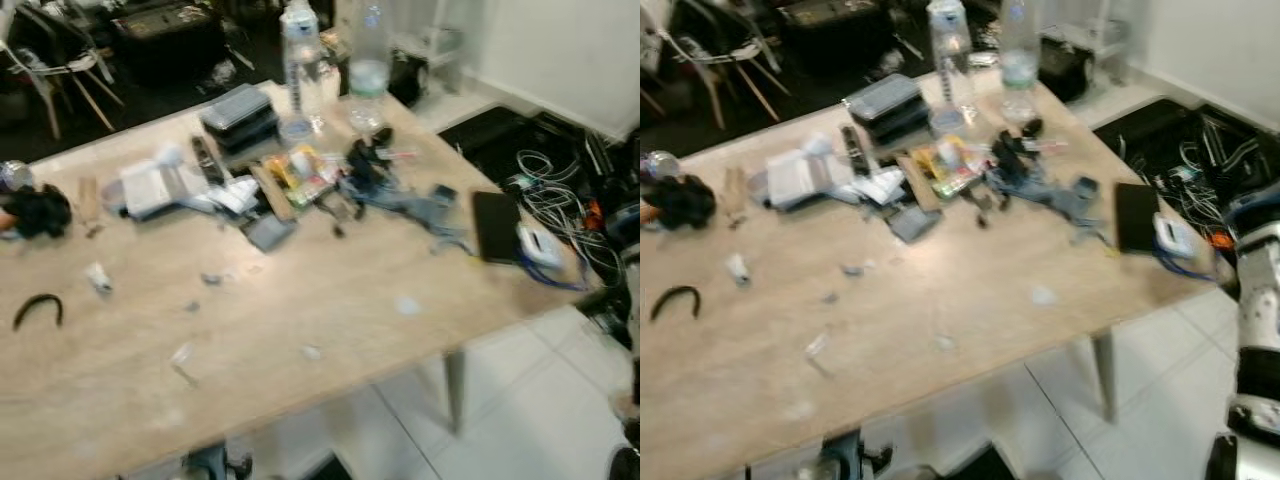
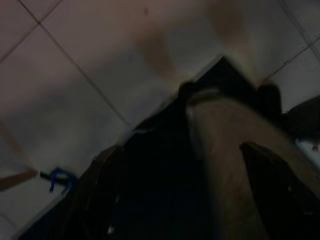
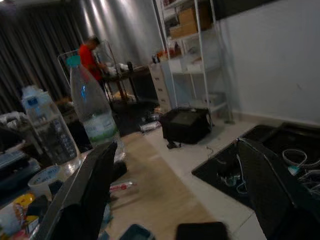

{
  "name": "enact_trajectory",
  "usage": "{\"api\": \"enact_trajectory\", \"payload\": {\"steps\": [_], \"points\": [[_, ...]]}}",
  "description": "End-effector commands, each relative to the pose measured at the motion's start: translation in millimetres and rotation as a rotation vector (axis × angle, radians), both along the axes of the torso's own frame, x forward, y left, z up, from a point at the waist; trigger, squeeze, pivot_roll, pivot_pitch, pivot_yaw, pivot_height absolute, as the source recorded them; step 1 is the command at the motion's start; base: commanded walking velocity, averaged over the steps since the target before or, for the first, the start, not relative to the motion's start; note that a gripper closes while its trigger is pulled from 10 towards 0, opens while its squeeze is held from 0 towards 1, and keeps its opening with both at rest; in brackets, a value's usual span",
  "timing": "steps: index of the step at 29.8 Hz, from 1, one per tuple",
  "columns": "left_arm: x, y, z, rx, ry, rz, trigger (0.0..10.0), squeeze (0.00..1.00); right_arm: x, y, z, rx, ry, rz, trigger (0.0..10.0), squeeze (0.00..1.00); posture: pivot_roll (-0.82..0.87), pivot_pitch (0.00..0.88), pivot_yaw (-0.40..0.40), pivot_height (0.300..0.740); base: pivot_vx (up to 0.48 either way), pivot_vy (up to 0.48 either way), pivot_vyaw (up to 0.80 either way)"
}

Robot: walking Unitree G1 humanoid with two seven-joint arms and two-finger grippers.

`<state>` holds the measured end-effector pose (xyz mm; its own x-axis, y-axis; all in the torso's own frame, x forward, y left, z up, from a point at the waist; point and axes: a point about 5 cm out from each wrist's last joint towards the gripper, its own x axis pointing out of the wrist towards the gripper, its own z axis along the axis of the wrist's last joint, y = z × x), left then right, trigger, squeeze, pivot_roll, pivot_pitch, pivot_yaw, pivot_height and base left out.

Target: Picking trash to rubbish bin

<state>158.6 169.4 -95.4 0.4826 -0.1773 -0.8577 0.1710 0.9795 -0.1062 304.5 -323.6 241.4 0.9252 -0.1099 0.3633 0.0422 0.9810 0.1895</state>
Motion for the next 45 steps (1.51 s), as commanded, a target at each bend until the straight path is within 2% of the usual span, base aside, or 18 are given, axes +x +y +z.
{"api": "enact_trajectory", "payload": {"steps": [1,5,8,14,20,27,33,35,36,38,43,45], "points": [[5.4,2.0,2,0.005,-0.007,-0.007,10.0,0.0,-3.6,-2.5,1,0.009,0.003,-0.003,10.0,0.0,-0.16,0.051,0.092,0.74,0.458,0.0,0.0],[4.0,4.2,2,0.017,0.01,0.007,10.0,0.0,-1.8,5.9,-8,-0.057,0.083,0.03,10.0,0.0,-0.16,0.047,0.092,0.74,0.106,0.0,0.0],[3.1,1.9,1,-0.006,0.016,-0.004,10.0,0.0,3.2,13.8,-18,-0.147,0.157,0.066,10.0,0.0,-0.16,0.047,0.092,0.74,0.0,0.0,0.0],[0.6,-1.7,0,-0.022,0.031,-0.022,10.0,0.0,5.5,27.7,-26,-0.222,0.215,0.143,10.0,0.0,-0.17,0.058,0.093,0.74,0.0,-0.371,0.0],[-2.7,-2.0,-1,-0.024,0.038,-0.007,10.0,0.0,5.1,27.3,-31,-0.231,0.257,0.132,10.0,0.0,-0.16,0.062,0.089,0.74,0.0,-0.427,0.0],[-7.1,-1.1,-3,-0.018,0.053,0.003,10.0,0.0,7.6,26.5,-35,-0.265,0.301,0.123,10.0,0.0,-0.16,0.062,0.083,0.74,0.0,0.0,0.0],[-7.8,-3.2,-4,-0.021,0.055,-0.004,10.0,0.0,11.3,39.2,-35,-0.264,0.271,0.202,10.0,0.0,-0.16,0.064,0.082,0.74,0.0,0.0,0.0],[-8.4,-3.9,-4,-0.022,0.057,-0.009,10.0,0.0,13.2,49.0,-32,-0.251,0.237,0.263,10.0,0.0,-0.16,0.077,0.084,0.74,0.0,0.0,0.0],[-8.4,-3.9,-4,-0.022,0.057,-0.009,10.0,0.0,13.2,49.0,-32,-0.251,0.237,0.263,10.0,0.0,-0.16,0.077,0.084,0.74,0.0,0.0,0.0],[-9.8,-4.5,-4,-0.021,0.061,-0.019,10.0,0.0,18.0,63.6,-34,-0.239,0.21,0.351,10.0,0.0,-0.16,0.085,0.086,0.74,0.0,0.0,0.0],[-18.1,-0.4,-7,-0.01,0.077,-0.033,10.0,0.0,30.1,97.6,-46,-0.23,0.222,0.54,10.0,0.0,-0.14,0.115,0.092,0.74,0.0,0.0,0.0],[-20.1,1.3,-7,-0.007,0.081,-0.032,10.0,0.0,31.2,102.9,-49,-0.23,0.231,0.568,10.0,0.0,-0.13,0.119,0.091,0.74,0.0,0.0,0.0]]}}
